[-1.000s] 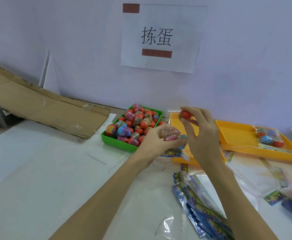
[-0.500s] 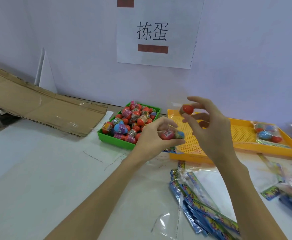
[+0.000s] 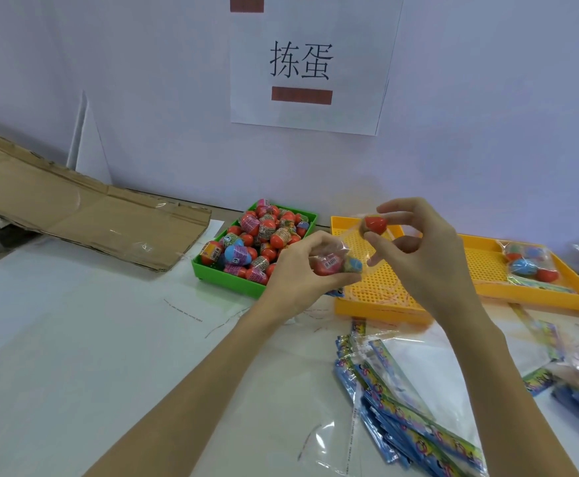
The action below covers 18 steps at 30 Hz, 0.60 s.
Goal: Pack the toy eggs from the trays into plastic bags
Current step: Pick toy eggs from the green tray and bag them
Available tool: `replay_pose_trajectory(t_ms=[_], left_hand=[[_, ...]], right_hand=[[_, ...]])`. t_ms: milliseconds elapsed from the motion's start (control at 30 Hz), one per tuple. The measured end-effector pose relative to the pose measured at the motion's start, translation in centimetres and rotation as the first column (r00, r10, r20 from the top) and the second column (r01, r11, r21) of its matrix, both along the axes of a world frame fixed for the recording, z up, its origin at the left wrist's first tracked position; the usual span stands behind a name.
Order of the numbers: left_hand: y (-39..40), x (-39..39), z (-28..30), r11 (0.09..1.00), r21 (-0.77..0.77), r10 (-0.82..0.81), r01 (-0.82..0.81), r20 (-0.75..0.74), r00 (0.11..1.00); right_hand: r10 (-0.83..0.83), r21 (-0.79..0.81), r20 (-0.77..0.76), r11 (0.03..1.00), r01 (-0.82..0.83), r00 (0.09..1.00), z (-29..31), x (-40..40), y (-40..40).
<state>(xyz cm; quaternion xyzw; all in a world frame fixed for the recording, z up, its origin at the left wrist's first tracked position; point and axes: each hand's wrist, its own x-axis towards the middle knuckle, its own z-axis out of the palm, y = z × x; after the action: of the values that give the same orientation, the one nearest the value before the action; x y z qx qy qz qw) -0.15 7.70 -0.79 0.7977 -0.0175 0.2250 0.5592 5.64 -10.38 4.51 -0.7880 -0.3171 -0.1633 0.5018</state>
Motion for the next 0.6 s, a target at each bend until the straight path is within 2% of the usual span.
replay_pose_trajectory(t_ms=[100, 267, 433, 533, 600], left_hand=[[0.0, -0.1, 0.0, 0.999, -0.026, 0.028, -0.028, -0.012, 1.0], [0.1, -0.2, 0.2, 0.999, -0.039, 0.01, -0.013, -0.07, 0.998], [0.0, -0.4, 0.6, 0.992, -0.088, -0.102, 0.091, -0.131, 0.986], [0.2, -0.5, 0.7, 0.982, -0.113, -0.163, 0.15, -0.107, 0.981], [0.0, -0.6, 0.7, 0.974, -0.122, -0.2, 0.188, -0.087, 0.976]], right_hand=[[0.06, -0.022, -0.043, 0.998, -0.061, 0.997, 0.4, -0.2, -0.2], [0.042, -0.054, -0.037, 0.998, -0.044, 0.998, 0.4, -0.4, 0.1], [0.117, -0.138, -0.023, 0.983, -0.119, 0.993, 0.2, -0.8, 0.5], [0.156, -0.221, -0.024, 0.963, -0.157, 0.988, 0.2, -1.1, 0.9], [0.126, -0.247, 0.005, 0.961, -0.121, 0.992, -0.1, -1.1, 1.1]])
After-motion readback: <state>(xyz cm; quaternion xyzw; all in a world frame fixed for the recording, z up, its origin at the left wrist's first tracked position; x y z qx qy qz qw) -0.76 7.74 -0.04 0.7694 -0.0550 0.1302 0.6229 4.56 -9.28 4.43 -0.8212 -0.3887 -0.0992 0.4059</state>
